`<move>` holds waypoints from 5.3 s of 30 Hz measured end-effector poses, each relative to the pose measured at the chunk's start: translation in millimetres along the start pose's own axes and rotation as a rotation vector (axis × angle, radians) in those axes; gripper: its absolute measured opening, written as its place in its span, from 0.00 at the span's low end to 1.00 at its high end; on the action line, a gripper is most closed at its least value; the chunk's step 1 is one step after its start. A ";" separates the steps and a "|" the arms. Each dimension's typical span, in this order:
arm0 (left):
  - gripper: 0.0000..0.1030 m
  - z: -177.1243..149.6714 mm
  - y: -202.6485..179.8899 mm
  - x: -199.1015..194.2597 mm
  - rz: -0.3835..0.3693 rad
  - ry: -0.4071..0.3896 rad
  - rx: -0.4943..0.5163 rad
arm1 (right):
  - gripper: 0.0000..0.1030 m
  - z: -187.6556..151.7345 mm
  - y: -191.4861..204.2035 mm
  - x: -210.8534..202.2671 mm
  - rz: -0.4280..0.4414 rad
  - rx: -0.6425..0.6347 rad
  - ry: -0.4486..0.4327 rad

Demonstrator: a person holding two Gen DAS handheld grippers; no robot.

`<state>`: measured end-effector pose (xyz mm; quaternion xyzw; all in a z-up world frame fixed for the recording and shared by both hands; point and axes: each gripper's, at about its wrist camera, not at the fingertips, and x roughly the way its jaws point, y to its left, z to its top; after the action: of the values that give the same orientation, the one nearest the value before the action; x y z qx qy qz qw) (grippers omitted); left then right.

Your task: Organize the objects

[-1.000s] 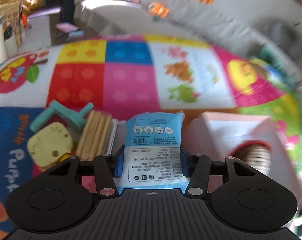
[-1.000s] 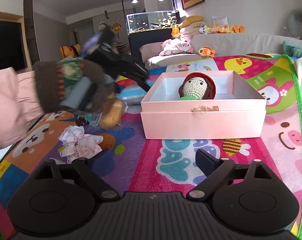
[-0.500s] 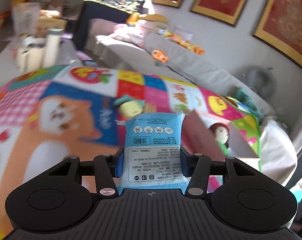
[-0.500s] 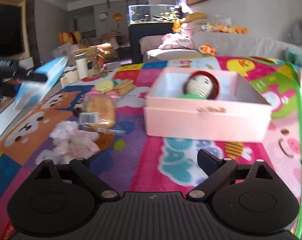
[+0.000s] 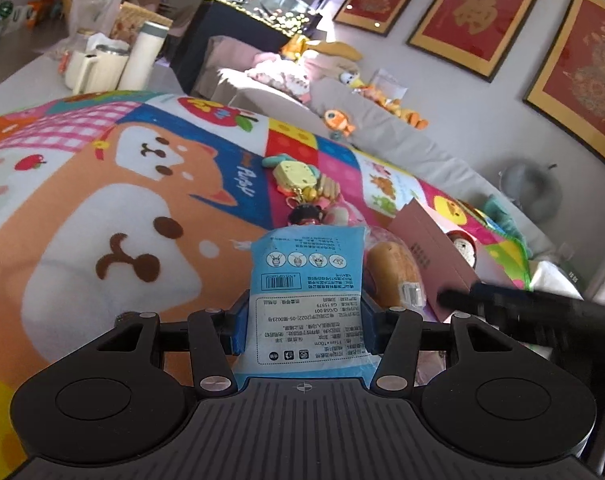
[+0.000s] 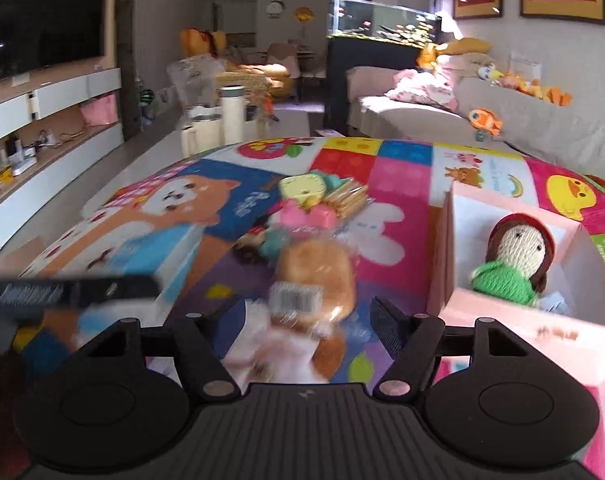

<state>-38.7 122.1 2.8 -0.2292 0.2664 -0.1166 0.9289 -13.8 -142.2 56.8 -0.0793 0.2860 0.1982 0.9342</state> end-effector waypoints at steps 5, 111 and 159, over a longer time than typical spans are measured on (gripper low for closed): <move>0.55 -1.1 3.0 0.2 -0.035 0.004 -0.014 | 0.68 19.5 -36.5 -10.4 -0.277 -0.013 -0.118; 0.55 61.6 -127.4 65.7 -0.088 -0.007 0.314 | 0.54 -42.1 -109.5 -87.5 -0.079 0.242 -0.092; 0.55 125.5 -39.4 142.5 0.016 0.007 0.090 | 0.56 33.3 -108.9 2.4 -0.268 0.164 -0.071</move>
<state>144.7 85.3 53.6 -0.1844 0.2660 -0.1218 0.9383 50.0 -231.6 86.7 -0.0331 0.2546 0.0504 0.9651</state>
